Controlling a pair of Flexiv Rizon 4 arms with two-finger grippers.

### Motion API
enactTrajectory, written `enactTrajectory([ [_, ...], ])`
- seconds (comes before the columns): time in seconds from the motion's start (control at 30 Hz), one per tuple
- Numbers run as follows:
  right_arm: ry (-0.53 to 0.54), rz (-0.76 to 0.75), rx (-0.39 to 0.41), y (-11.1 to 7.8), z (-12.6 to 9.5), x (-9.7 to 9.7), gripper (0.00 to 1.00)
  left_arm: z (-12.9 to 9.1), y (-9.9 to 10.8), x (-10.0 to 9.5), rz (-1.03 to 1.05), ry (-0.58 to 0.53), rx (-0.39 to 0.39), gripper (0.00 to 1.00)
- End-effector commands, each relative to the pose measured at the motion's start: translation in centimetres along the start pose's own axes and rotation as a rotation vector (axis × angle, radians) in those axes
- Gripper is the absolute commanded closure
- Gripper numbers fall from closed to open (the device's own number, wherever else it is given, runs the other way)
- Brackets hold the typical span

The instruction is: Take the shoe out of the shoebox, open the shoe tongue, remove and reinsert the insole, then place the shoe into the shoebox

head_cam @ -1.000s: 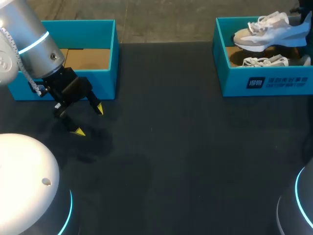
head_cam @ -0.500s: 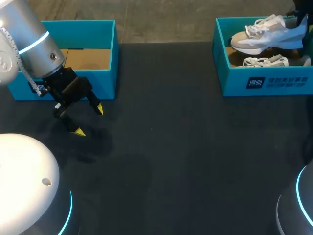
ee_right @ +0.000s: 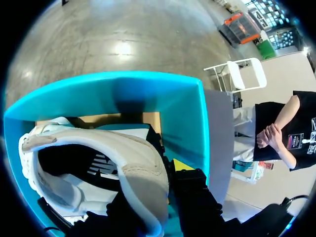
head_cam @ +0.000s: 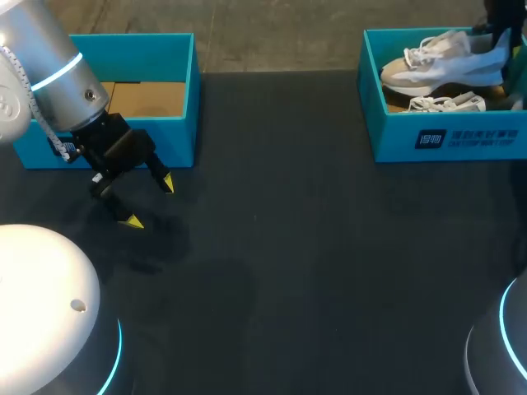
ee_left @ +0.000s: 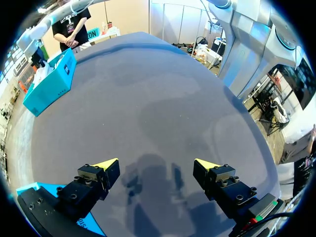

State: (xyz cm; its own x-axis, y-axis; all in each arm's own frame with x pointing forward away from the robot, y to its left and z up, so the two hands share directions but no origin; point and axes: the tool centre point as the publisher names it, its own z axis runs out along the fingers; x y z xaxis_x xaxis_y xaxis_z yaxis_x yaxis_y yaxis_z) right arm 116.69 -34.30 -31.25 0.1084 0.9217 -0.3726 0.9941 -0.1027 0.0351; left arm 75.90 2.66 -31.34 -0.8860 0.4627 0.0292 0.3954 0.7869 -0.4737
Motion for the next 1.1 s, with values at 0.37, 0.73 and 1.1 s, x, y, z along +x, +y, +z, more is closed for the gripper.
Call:
enactTrajectory([
  [0.37, 0.028, -0.001, -0.023, -1.7, 1.5, 0.3, 1.00, 0.0, 0.0, 0.1, 0.000, 0.000, -0.003, 0.00],
  [0.73, 0.046, -0.016, -0.019, -1.8, 3.0, 0.8, 1.00, 0.0, 0.0, 0.1, 0.000, 0.000, -0.003, 0.00],
  [1.1, 0.081, -0.019, -0.025, -1.7, 4.2, 1.1, 1.00, 0.0, 0.0, 0.1, 0.000, 0.000, -0.003, 0.00],
])
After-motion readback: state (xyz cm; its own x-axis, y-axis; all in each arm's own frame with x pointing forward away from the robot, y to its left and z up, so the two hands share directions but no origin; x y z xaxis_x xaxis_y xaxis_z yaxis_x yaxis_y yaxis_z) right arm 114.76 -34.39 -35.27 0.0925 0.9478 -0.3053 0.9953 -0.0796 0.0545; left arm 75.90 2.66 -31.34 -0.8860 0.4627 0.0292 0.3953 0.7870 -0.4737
